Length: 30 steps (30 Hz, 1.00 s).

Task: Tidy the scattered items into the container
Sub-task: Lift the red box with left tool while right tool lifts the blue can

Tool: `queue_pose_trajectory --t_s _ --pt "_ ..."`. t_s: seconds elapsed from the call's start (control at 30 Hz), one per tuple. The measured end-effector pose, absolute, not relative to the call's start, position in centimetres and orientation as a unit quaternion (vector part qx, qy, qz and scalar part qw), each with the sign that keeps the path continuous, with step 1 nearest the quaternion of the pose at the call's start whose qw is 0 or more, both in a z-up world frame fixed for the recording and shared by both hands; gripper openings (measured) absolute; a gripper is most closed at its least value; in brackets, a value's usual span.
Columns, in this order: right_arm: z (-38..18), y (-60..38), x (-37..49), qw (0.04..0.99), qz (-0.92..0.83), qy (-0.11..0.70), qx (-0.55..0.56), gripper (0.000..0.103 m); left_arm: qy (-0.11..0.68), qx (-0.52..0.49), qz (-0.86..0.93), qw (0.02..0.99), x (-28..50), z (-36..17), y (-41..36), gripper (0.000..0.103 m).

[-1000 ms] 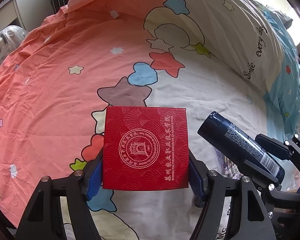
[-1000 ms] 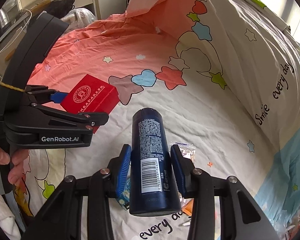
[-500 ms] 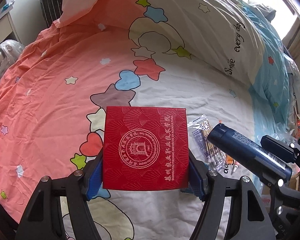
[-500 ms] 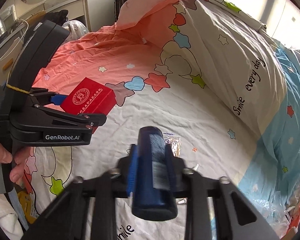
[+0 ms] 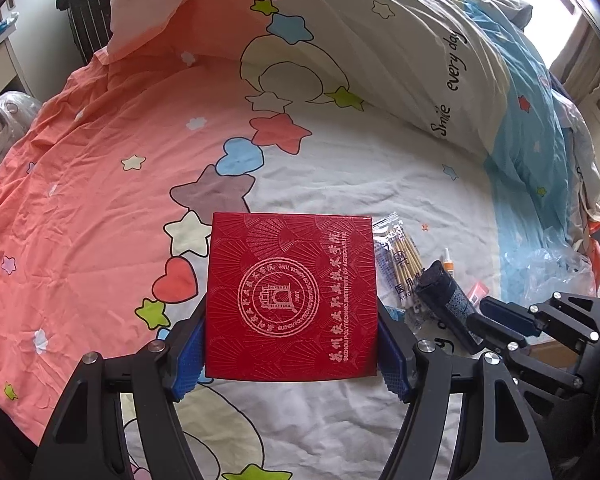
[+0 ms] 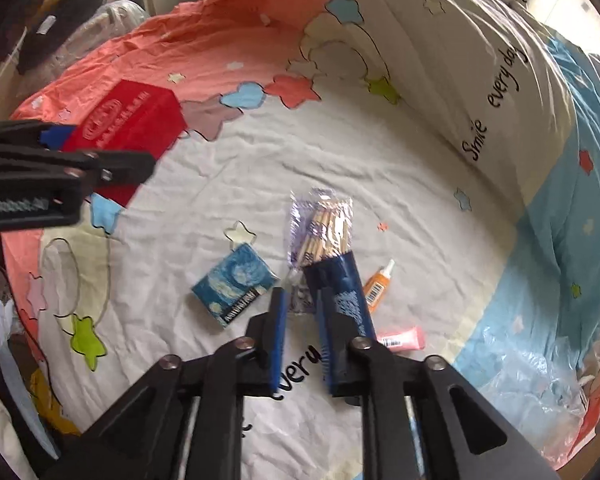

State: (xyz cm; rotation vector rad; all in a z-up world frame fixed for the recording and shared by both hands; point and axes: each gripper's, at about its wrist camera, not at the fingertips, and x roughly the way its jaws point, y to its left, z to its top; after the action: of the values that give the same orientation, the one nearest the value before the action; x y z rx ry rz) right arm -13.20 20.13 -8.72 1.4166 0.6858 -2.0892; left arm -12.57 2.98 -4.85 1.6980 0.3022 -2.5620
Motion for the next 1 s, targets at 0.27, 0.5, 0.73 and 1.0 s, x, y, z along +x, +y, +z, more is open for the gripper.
queue_pose_trajectory --t_s 0.27,0.5,0.73,1.0 --pt "-12.0 22.2 -15.3 0.233 -0.759 0.283 0.538 0.061 0.08 0.566 -0.821 0.016 -12.7 -6.9 4.1 0.073" --pt "-16.8 22.6 -17.8 0.247 -0.713 0.27 0.598 0.043 0.068 0.573 -0.816 0.009 -12.7 -7.8 4.8 0.073" --pt "-14.4 23.9 -17.2 0.271 -0.735 0.222 0.58 0.038 0.067 0.575 -0.815 0.007 -12.8 -7.9 4.9 0.073" --pt "-11.3 23.2 -14.7 0.288 -0.751 0.231 0.547 0.038 0.054 0.57 -0.82 -0.006 -12.3 -7.2 6.0 0.073"
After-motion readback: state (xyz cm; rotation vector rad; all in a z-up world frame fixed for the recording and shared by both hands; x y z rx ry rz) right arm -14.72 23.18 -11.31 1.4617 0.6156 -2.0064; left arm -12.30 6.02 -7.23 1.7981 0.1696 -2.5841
